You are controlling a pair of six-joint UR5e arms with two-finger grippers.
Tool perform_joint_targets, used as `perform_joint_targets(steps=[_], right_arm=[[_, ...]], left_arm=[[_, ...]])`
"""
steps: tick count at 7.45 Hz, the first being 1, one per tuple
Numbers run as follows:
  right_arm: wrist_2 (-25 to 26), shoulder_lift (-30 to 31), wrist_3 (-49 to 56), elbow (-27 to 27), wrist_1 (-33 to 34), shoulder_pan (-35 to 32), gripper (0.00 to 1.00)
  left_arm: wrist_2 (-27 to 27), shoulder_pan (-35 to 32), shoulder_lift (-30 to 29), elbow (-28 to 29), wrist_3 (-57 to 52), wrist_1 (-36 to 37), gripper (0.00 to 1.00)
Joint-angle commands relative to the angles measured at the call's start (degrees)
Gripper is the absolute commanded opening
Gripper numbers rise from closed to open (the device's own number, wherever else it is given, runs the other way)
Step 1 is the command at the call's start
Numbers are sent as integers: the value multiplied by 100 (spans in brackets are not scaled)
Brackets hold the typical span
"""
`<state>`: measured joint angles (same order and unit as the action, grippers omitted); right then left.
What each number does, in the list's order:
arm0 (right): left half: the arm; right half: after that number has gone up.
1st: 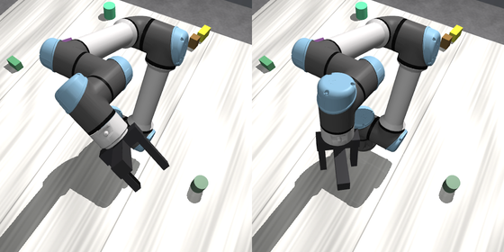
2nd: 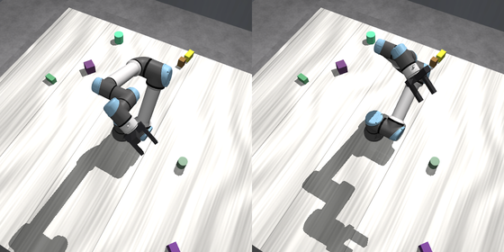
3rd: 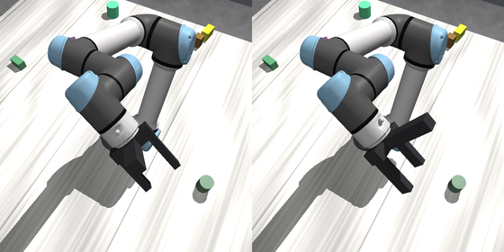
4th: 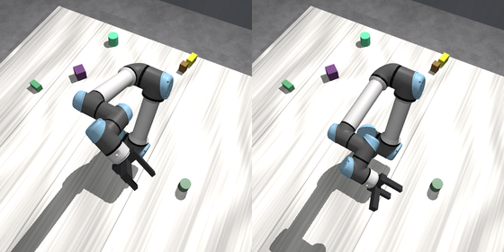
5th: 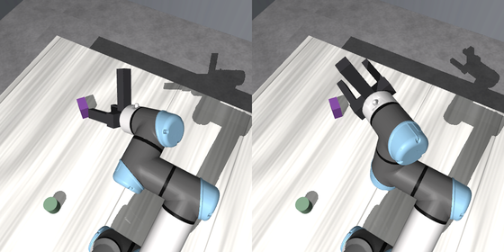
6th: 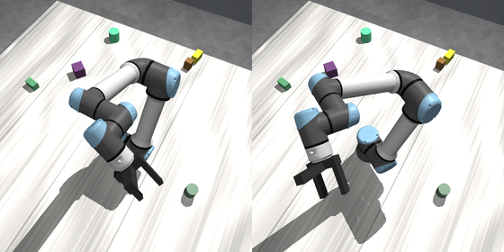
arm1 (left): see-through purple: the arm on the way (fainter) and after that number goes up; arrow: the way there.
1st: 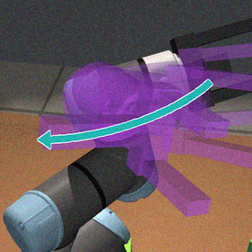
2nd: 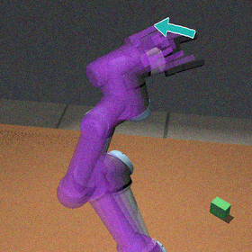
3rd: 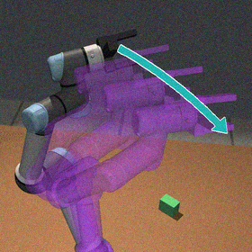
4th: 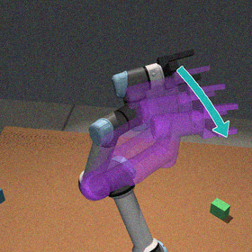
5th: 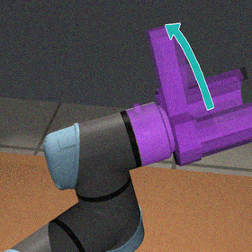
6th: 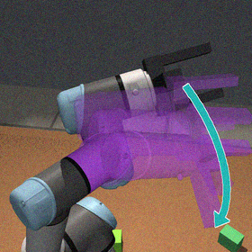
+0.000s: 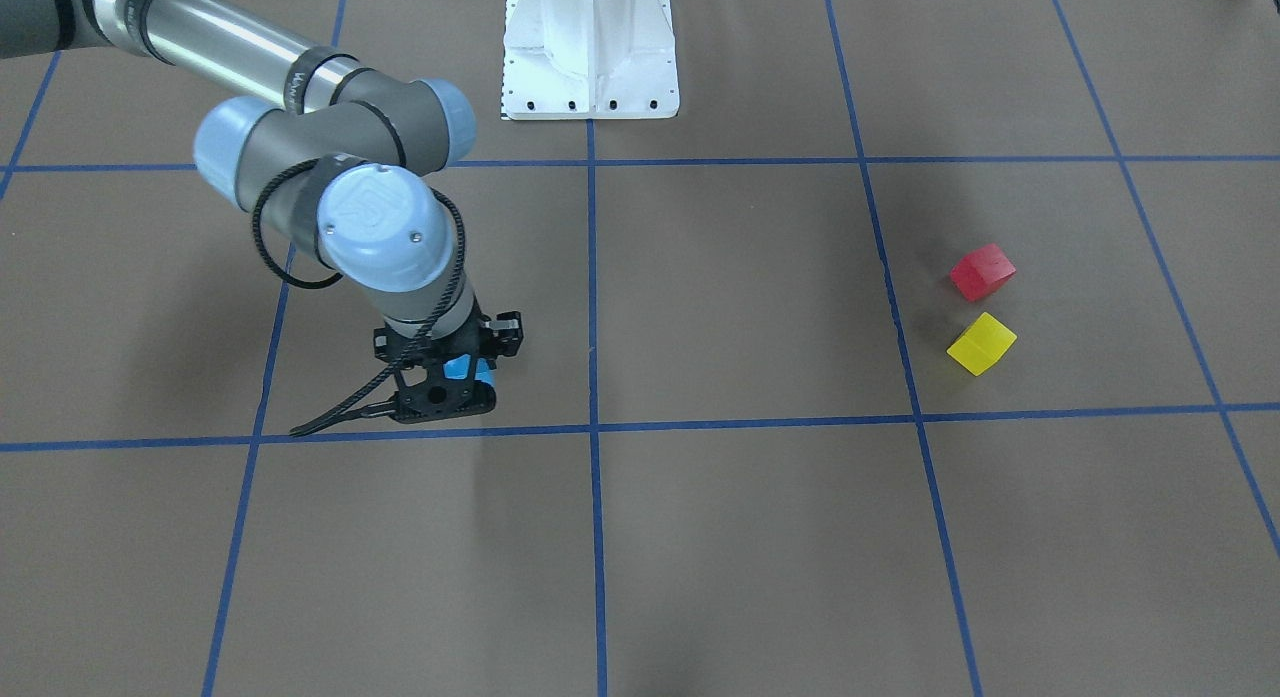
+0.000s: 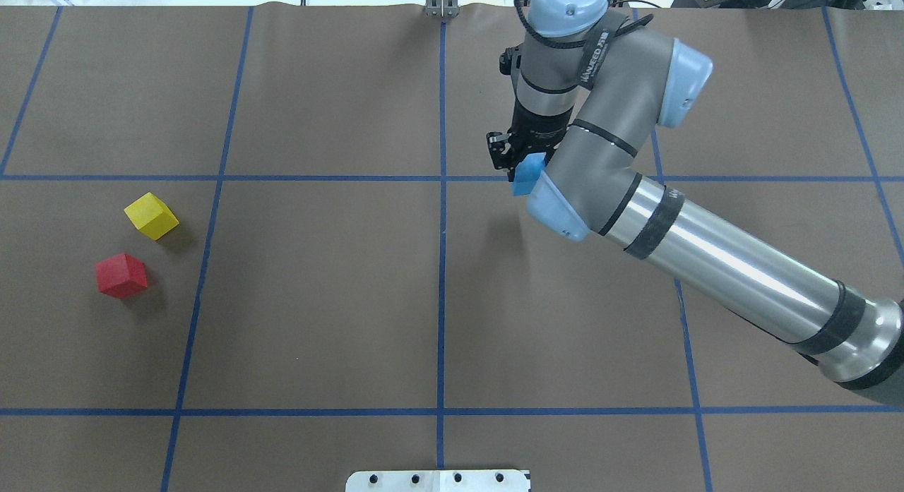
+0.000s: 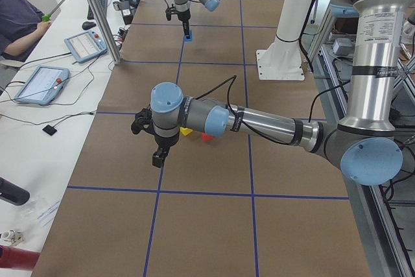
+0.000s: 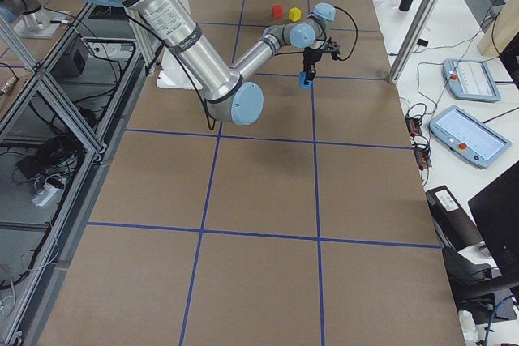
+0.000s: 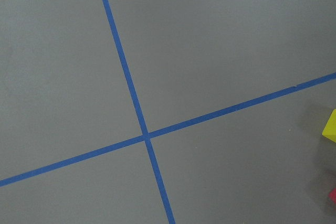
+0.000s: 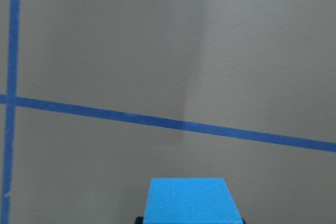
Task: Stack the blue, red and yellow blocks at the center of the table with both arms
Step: 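Carry the blue cube with the right gripper to the table center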
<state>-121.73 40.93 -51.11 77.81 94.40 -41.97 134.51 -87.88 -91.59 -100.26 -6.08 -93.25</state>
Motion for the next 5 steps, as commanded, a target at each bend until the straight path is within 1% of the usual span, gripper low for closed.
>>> perform_joint_targets(steps=[1, 2, 3, 4, 5], right_arm=[[314, -444, -1266, -651, -666, 582, 0], [430, -585, -1818, -775, -825, 733, 0], [431, -743, -2050, -880, -887, 786, 0], [431, -875, -2070, -1003, -888, 848, 0], [439, -868, -2079, -1013, -888, 901, 0]], left_arm=[[5, 34, -8, -11, 19, -9, 100], [5, 34, -8, -11, 19, -9, 100], [5, 34, -8, -2, 19, 0, 100], [5, 34, -8, 33, 19, 0, 100], [5, 43, -42, 68, 19, 0, 100]])
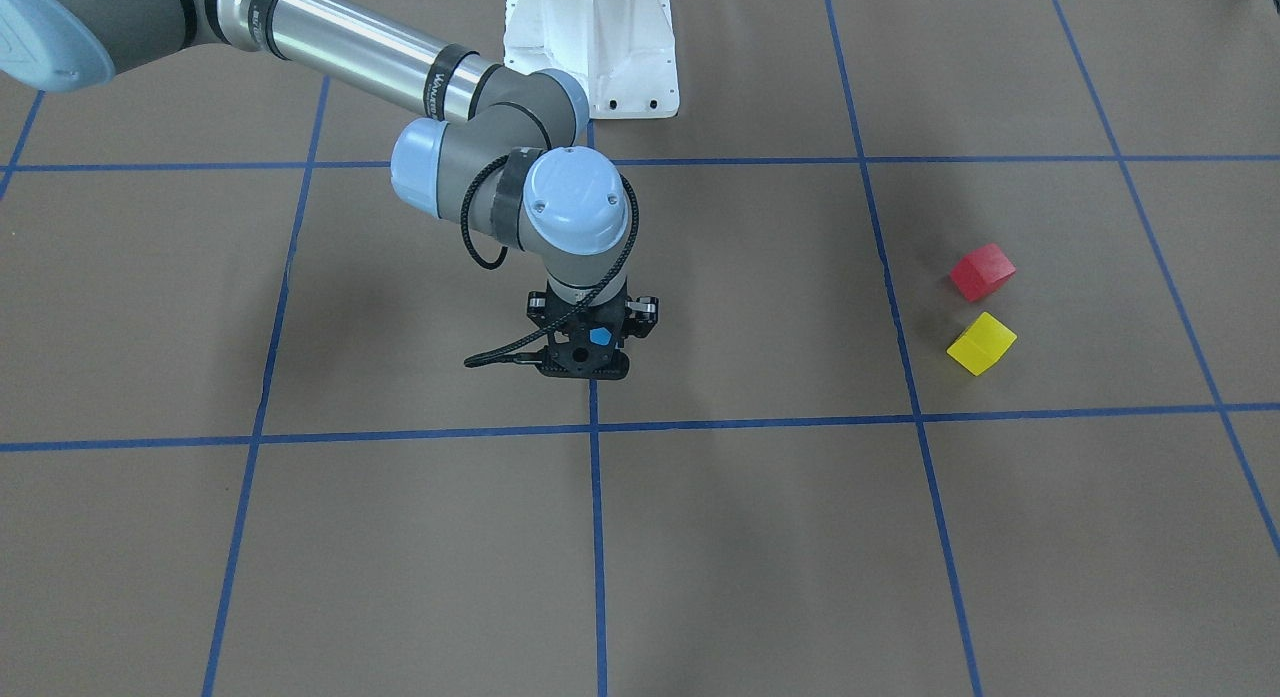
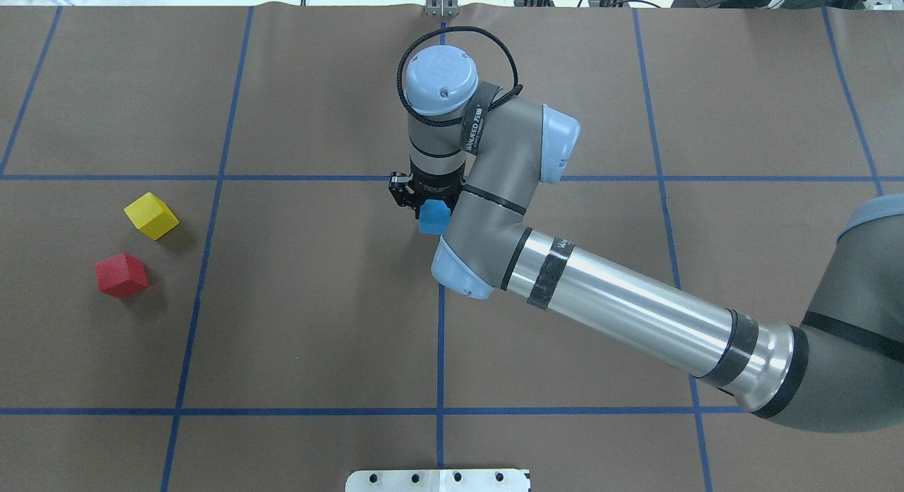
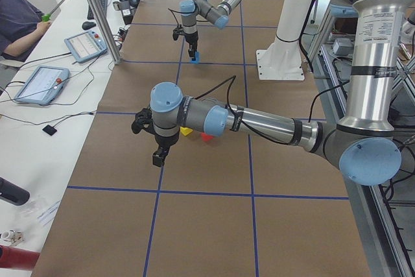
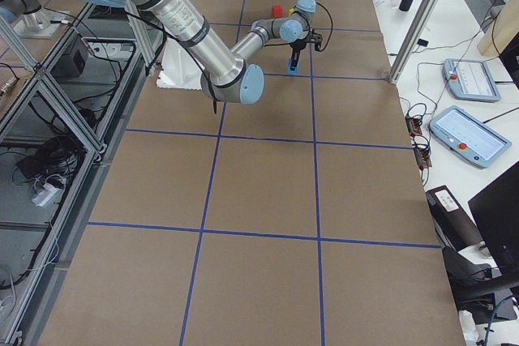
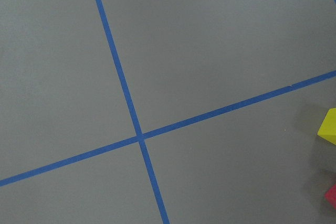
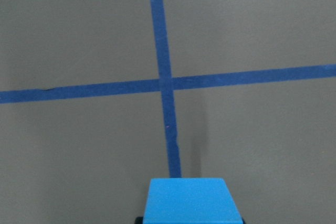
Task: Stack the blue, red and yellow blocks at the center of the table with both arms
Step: 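Carry the blue cube with the right gripper to the table center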
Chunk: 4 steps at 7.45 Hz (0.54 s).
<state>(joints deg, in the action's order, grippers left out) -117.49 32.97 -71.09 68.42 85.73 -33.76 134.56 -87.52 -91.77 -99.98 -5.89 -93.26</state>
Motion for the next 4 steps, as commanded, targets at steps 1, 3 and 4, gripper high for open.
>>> perform_joint_targets(steps=[1, 3, 4], right_arm=[[16, -62, -80, -74, -12, 107, 0], [16, 51, 42, -66, -12, 107, 0], [16, 122, 364, -40, -12, 107, 0]], left_arm=[[-9, 6, -34, 49, 0, 10, 100], [-9, 6, -34, 49, 0, 10, 100], [-9, 24, -34, 49, 0, 10, 100]])
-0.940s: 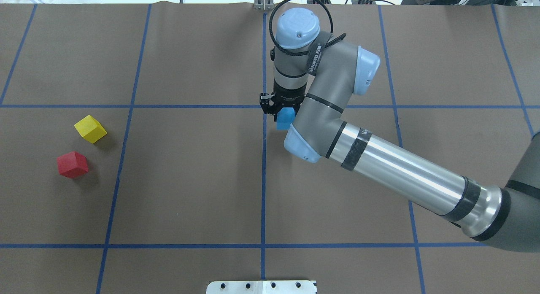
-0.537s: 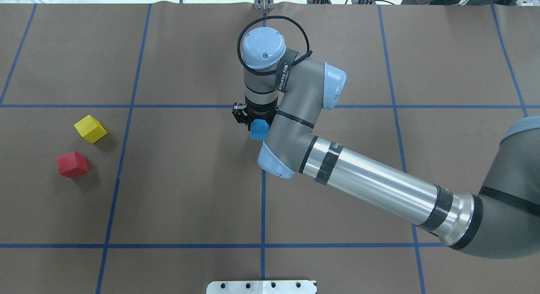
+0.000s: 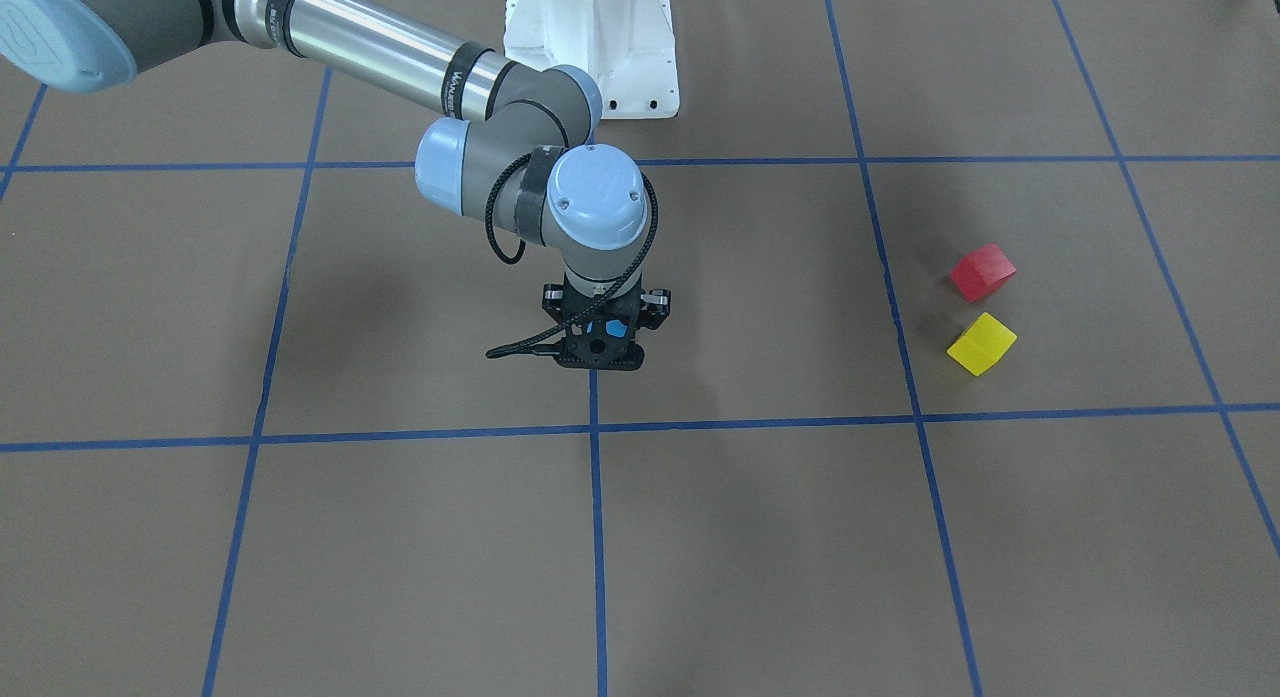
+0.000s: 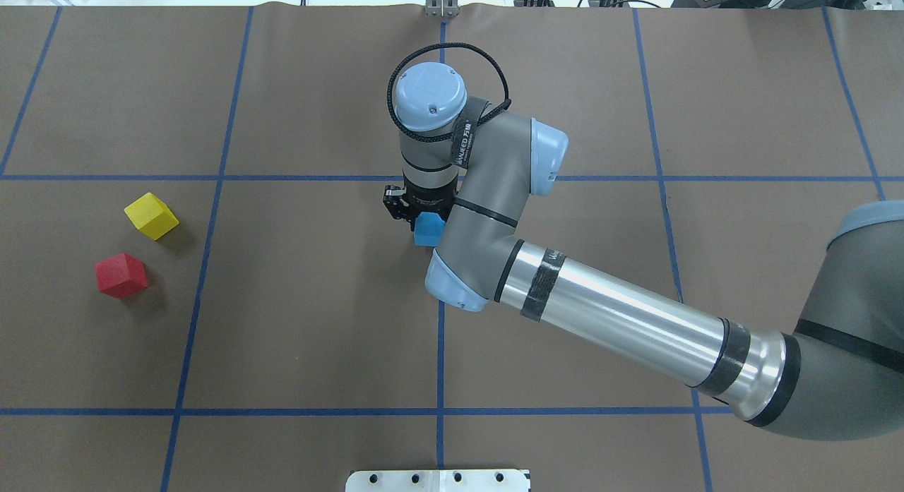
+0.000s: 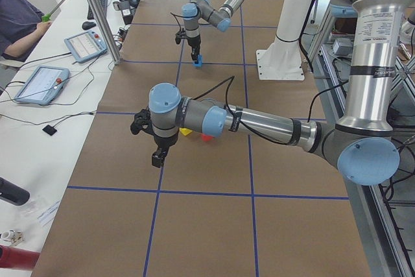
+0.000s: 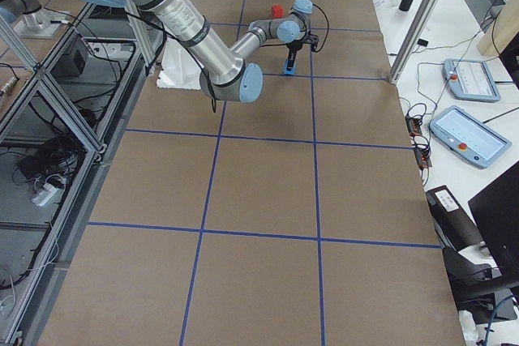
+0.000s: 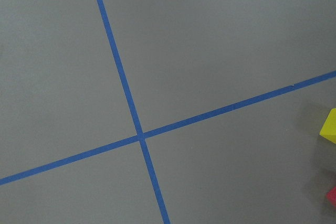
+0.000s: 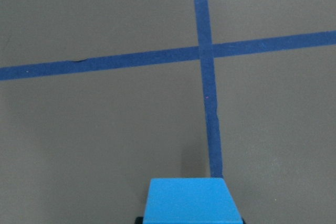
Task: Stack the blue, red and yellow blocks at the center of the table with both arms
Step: 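Open the right gripper, release the blue cube, and lift away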
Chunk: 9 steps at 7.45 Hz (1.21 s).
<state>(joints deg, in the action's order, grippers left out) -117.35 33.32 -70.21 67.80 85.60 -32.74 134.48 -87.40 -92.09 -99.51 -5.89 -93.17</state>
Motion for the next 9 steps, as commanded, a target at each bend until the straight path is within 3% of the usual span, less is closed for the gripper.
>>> perform_joint_targets(steps=[1, 2, 3, 8, 9], right_arm=[[2, 148, 385, 40, -17, 4, 0], [2, 148, 394, 49, -26, -4, 68], [2, 140, 290, 127, -35, -5, 99], [-446, 455, 289, 1118, 122, -592, 100], [-446, 656, 385, 1530, 454, -924, 100]], left_arm=[[-1, 12, -1, 2, 0, 1, 100], [-1, 12, 7, 2, 0, 1, 100], [-1, 21, 7, 28, 0, 1, 100], [-9, 178, -212, 99, 113, 53, 100], [-1, 492, -265, 29, 1289, 1, 100]])
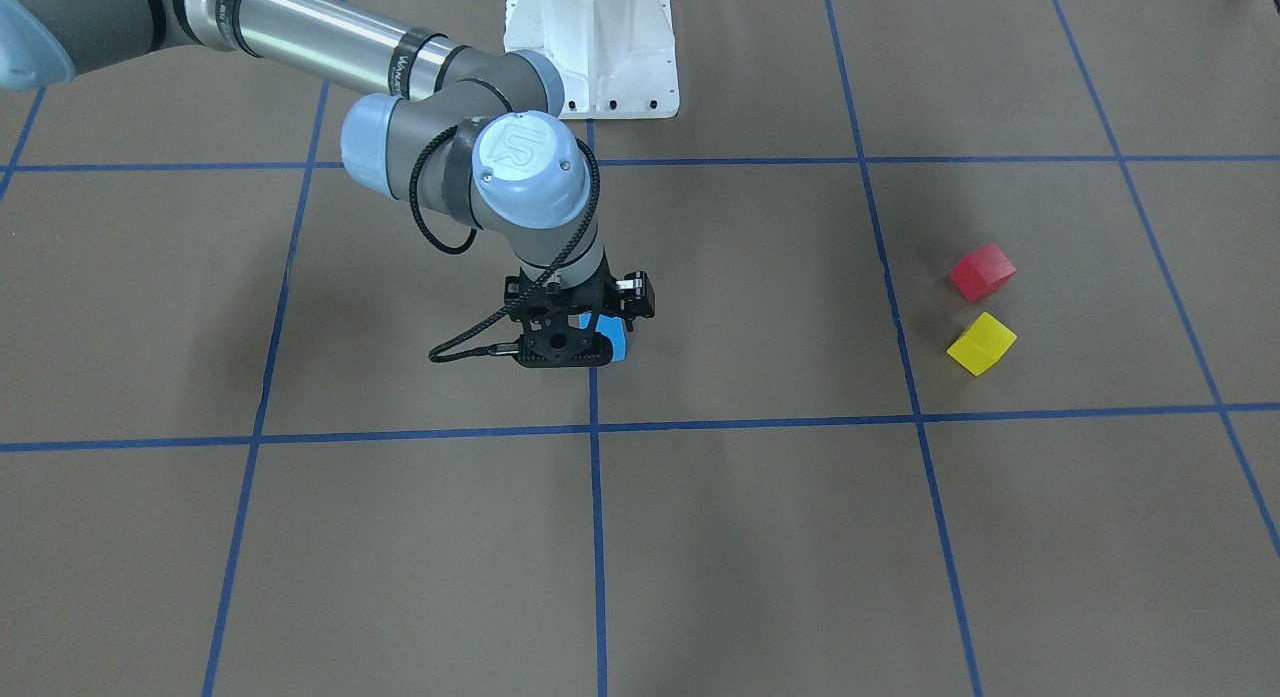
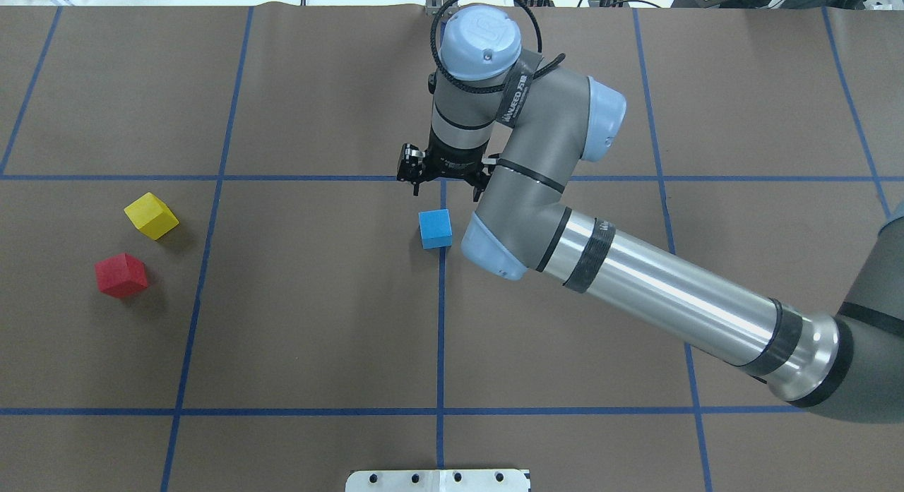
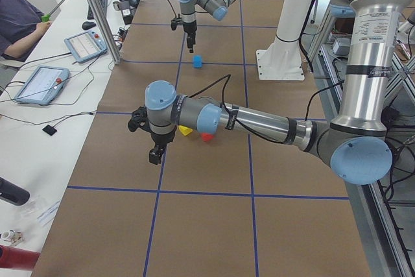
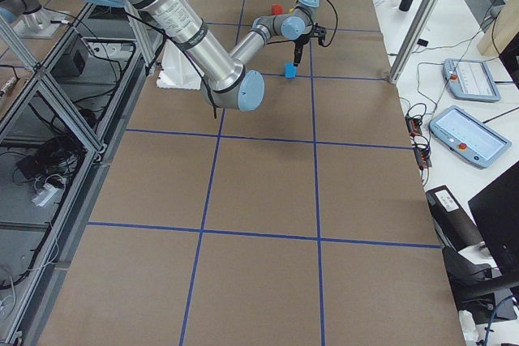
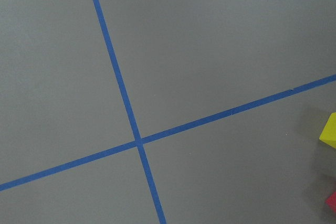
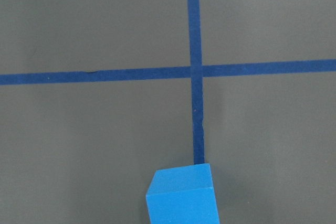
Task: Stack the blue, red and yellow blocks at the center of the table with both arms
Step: 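Open the right gripper, release the blue cube, and lift away, then lower the left gripper onto the red cube and close it while the right arm withdraws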
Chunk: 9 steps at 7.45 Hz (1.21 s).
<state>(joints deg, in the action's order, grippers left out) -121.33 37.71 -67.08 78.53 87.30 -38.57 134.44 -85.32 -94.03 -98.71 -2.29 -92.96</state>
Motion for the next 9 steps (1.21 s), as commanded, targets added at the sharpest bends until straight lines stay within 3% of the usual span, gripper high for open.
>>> perform_joint_targets(steps=[1, 2, 4, 6, 8, 9], right_arm=[[-57, 750, 412, 1036, 366, -719, 100], [-75, 1460, 1085, 1538, 375, -1140, 100], [-310, 2352, 2650, 1762, 384, -1931, 100], [-479, 2679, 3148, 1754, 332, -2155, 100], [-435, 2689, 3140, 1684, 314, -2138, 100], [-426, 2689, 3131, 1657, 314, -2138, 100]], left_arm=[[-49, 784, -176, -304, 2385, -334, 100], [-75, 1180, -151, -463, 3496, -641, 100], [-861, 2058, 241, -875, 5004, -1554, 100], [-1470, 2746, 735, -1228, 5997, -1925, 100], [-2548, 3833, 772, -1212, 6957, -2007, 100], [-2650, 4038, 789, -1177, 7013, -2007, 100]])
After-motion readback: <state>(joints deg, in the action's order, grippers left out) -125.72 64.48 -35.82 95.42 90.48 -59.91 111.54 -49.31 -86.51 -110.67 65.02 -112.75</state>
